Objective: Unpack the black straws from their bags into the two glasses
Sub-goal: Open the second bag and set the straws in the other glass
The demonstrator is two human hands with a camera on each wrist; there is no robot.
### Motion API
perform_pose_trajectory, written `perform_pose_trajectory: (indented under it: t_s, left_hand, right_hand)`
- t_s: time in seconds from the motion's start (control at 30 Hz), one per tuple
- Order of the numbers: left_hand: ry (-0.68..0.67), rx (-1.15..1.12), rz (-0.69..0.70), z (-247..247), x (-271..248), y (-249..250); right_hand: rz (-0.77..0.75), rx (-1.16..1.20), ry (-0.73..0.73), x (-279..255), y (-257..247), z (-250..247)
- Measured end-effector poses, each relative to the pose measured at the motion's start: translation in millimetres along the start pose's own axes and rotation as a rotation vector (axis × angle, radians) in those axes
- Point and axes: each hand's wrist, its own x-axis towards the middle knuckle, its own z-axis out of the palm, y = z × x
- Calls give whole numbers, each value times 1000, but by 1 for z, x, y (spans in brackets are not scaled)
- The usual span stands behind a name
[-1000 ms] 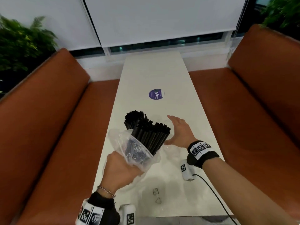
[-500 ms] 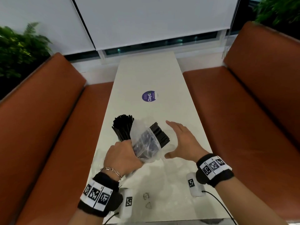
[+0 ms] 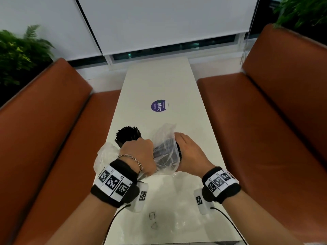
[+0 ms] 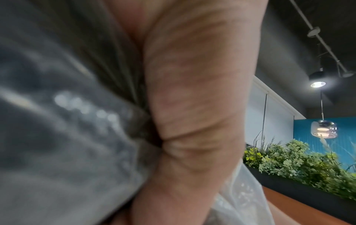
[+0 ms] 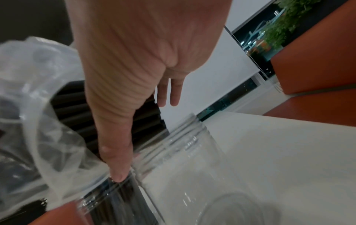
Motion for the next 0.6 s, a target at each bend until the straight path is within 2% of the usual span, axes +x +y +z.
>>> perform_pose_trajectory:
  t_s: [0.27, 0.6]
  left_hand:
    - [12, 38, 66, -13, 8, 13]
    - [-24, -29, 140, -33, 24, 18]
  right_hand:
    - [158, 156, -3, 4, 8, 9]
    - [105, 230, -49, 19, 26, 14]
